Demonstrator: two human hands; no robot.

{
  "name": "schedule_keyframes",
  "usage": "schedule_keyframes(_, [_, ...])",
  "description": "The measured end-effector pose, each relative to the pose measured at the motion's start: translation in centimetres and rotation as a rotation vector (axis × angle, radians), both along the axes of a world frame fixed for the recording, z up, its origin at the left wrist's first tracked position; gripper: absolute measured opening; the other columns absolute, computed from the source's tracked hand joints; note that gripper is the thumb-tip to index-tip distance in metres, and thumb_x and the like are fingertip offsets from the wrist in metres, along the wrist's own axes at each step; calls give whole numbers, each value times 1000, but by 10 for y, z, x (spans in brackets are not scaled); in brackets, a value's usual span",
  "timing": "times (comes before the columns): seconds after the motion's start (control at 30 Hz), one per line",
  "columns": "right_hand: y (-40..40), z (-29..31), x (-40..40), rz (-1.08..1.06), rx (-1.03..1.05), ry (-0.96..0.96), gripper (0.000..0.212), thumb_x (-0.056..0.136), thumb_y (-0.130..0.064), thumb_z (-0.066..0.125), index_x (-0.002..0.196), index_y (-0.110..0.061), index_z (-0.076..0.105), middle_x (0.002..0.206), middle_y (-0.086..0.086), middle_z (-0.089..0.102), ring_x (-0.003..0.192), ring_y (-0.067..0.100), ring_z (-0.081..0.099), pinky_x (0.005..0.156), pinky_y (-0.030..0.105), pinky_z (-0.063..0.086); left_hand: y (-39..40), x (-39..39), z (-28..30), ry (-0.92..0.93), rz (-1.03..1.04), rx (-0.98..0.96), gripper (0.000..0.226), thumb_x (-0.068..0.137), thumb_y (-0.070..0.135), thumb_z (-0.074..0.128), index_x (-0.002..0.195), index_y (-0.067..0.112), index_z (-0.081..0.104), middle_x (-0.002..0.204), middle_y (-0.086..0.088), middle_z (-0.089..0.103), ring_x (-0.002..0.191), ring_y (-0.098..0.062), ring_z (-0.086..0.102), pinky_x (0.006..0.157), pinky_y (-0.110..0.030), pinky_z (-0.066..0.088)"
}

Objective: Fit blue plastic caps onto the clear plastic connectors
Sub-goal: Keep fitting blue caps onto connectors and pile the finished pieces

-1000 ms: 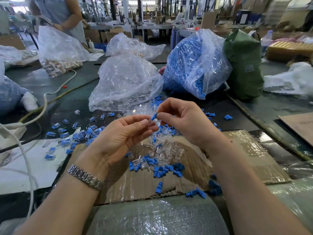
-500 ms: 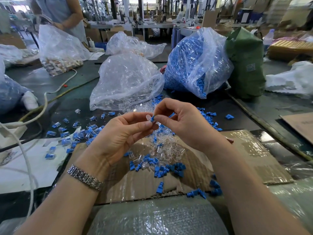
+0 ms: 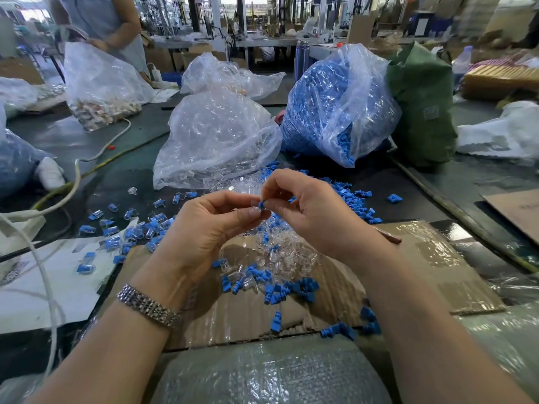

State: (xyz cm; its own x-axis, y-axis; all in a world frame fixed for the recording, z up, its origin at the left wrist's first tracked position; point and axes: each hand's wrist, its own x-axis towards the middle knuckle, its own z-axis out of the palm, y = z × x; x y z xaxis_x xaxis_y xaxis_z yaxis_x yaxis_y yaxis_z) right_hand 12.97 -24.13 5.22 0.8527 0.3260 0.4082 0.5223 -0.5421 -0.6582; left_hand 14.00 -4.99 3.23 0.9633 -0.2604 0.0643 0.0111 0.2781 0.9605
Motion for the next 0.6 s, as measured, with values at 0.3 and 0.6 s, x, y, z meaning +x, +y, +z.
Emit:
schedule_keyframes(0.3, [-37,-4,9,-658,-511,386,73,84,-66,68,131,-14,48,132,8,48,127,30,45,103,49,42,5,5,-1,61,-36,-93,20,75,-6,71,94,-2,76,101,-25,75,100,-35,74,79,-27,60])
schedule_keyframes(0.6, [-40,-11,13,-726,-680,527,36,92,-44,65,93,-11,49,113,15,58,104,35,51,89,43,49,5,10,-3,99,-8,-167,26,74,-6,71,100,-6,70,102,-26,74,98,-33,75,75,-25,61])
